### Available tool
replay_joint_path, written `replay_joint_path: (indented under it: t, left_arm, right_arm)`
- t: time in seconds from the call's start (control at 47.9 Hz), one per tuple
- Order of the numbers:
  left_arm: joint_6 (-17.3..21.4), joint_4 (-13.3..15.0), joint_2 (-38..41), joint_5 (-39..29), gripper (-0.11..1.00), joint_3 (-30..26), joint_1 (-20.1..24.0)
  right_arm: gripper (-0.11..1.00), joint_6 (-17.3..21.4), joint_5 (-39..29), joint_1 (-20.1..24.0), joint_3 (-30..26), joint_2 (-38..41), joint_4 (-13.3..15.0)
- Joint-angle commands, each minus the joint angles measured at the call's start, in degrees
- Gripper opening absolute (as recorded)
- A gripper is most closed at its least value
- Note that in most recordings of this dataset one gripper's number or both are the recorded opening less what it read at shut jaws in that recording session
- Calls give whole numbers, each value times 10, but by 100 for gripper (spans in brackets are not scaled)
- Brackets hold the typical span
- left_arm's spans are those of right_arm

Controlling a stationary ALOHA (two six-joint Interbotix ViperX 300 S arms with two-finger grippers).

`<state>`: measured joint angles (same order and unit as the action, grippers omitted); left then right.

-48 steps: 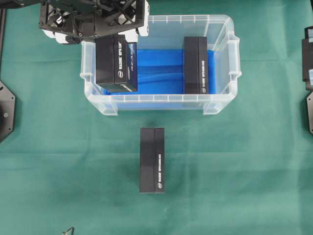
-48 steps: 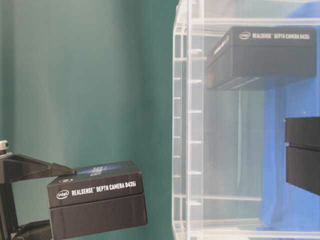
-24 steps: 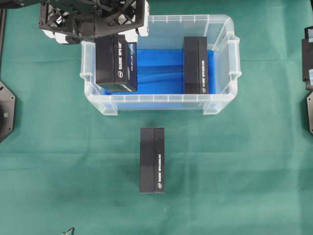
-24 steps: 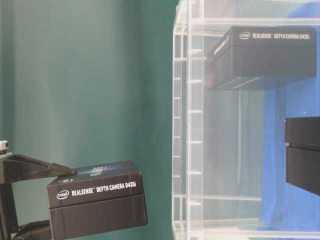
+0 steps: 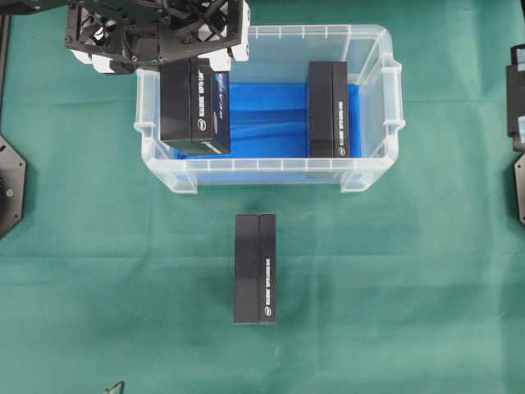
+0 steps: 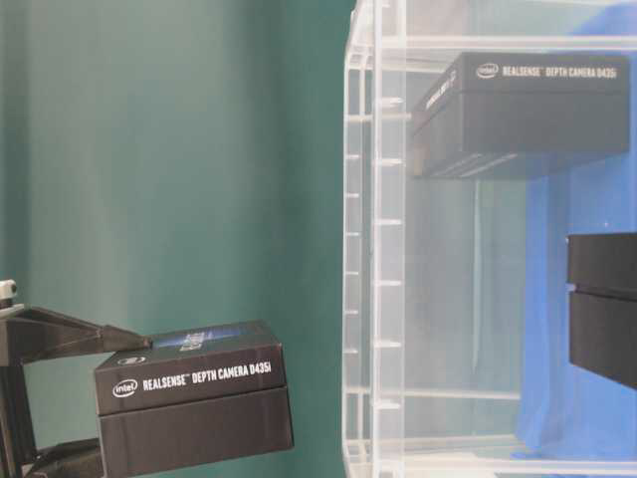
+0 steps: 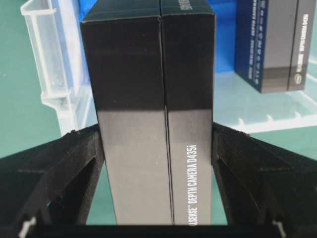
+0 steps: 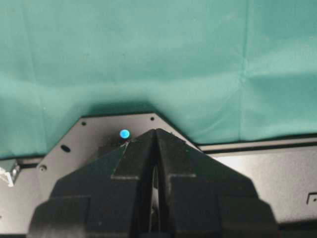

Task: Take the box out of the case with the left arm.
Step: 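Carry the left box over the case front wall toward the table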

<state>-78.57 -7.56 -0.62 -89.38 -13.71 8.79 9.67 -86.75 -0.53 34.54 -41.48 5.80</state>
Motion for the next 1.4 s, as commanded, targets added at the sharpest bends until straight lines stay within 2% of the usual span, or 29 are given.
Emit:
replay_joint_path:
  t: [0.0, 0.23, 0.355, 0.731, 1.107, 1.378]
  left_arm:
    - [0, -2, -17, 2, 63, -12, -1]
    - [-10, -3, -18, -3, 63, -9, -18]
    - [-28, -2, -23, -4, 63, 0, -38]
    - [-124, -3, -38, -4, 63, 33, -129]
    - [-224, -2, -32, -4, 63, 35, -240]
    - [-251, -3, -28, -12, 63, 33, -265]
  right_arm:
    - [2, 1, 1, -1, -6, 0, -1]
    - [2, 1, 1, -1, -5, 0, -1]
    - [2, 1, 1, -1, -6, 0, -1]
    - [2, 0, 2, -1, -6, 0, 0]
    - [2, 0, 2, -1, -5, 0, -1]
    - [2, 0, 1, -1, -5, 0, -1]
